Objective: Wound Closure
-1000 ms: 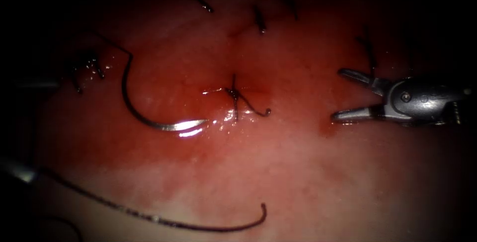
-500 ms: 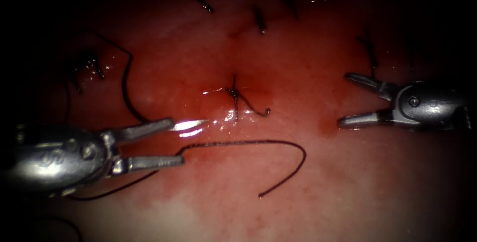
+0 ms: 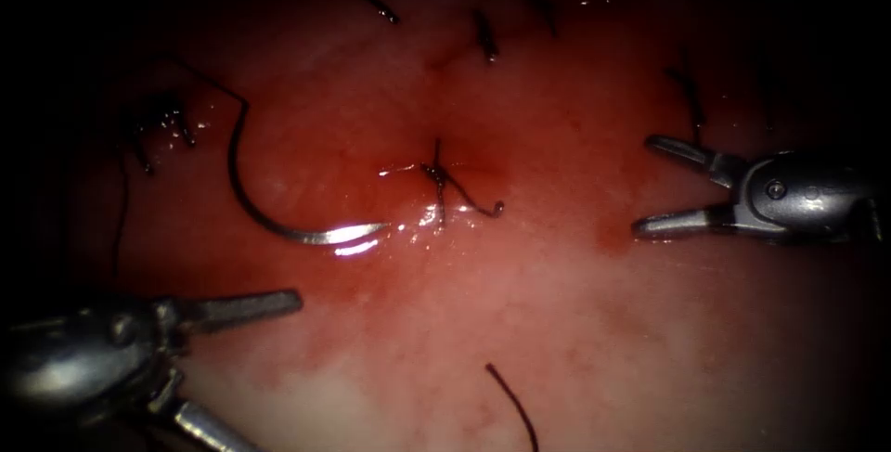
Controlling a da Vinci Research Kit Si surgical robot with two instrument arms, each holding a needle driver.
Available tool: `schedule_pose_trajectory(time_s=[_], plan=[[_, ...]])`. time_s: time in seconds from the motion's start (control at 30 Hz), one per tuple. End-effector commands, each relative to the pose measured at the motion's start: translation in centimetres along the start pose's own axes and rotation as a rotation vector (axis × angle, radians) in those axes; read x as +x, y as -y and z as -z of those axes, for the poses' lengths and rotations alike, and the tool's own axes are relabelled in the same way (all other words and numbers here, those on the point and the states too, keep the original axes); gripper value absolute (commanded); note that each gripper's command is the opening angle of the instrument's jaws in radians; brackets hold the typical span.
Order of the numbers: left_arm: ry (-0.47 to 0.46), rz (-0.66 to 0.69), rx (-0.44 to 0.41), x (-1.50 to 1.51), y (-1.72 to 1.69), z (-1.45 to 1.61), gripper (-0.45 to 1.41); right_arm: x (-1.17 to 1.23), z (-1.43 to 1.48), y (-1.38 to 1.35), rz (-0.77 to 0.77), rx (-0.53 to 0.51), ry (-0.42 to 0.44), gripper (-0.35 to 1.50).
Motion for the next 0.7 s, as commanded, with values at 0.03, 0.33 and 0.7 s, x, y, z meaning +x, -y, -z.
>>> schedule_pose_trajectory(time_s=[0.03, 0.33, 0.7], plan=[[0.0, -0.015, -0.033, -0.04, -0.02, -0.04, 0.93, -0.05, -0.05, 0.09, -0.001, 0.005, 0.003, 1.26], [0.011, -0.04, -0.009, -0.08, 0.54, -0.17, 0.74, -0.07, -0.08, 0.14, 0.002, 0.009, 0.01, 1.26], [0.072, -0.078, 0.152, -1.08, 1.08, -0.63, 0.73, -0.1, -0.04, 0.14, 0.006, 0.025, 0.013, 1.21]])
